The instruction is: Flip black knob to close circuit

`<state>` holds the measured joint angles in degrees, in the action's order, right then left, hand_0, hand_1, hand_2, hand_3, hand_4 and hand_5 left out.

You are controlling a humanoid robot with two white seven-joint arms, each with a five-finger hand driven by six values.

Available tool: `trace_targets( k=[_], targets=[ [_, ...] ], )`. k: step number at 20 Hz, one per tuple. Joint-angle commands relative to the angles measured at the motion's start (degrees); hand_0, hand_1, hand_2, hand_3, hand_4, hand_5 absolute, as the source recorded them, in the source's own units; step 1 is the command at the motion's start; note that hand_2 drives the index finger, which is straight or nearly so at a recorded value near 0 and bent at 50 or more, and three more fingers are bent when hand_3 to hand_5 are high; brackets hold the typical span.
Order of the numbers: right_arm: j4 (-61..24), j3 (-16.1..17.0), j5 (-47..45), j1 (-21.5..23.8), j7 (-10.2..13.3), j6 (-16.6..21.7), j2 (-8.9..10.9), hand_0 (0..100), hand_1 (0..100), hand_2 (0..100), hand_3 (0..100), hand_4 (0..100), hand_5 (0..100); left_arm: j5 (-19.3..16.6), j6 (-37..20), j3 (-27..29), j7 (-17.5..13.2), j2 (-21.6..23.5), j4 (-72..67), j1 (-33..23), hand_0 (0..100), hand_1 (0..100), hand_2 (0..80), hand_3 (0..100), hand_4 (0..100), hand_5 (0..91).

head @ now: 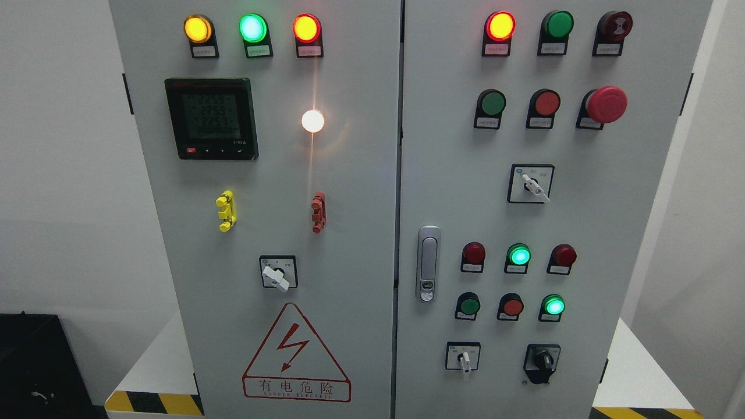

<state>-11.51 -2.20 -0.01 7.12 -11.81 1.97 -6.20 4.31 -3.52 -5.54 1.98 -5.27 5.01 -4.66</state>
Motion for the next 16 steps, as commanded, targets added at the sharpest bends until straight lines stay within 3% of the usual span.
trace_targets(
  k=[1, 8, 16],
  targets=[
    [0.17, 0.01, 1.24, -0.01, -0.14, -0.04, -0.13, 0, 2, 0, 0, 0, 0, 0.00, 0.00, 0.00, 0.04, 0.00, 0.00, 0.00, 12, 56, 0.0, 0, 0, 0.0],
    [-1.75, 0.01, 5.44, -0.01, -0.23, -0.04, -0.48, 0, 3, 0, 0, 0, 0, 0.00, 0.00, 0.00, 0.04, 0.00, 0.00, 0.00, 12, 56, 0.0, 0, 0, 0.0],
    [-21.78, 0.88, 26.27, 1.57, 0.39, -3.90, -0.48, 0, 7, 0, 0, 0, 0, 0.00, 0.00, 0.00, 0.04, 0.00, 0.00, 0.00, 12, 56, 0.0, 0, 0, 0.0]
  ],
)
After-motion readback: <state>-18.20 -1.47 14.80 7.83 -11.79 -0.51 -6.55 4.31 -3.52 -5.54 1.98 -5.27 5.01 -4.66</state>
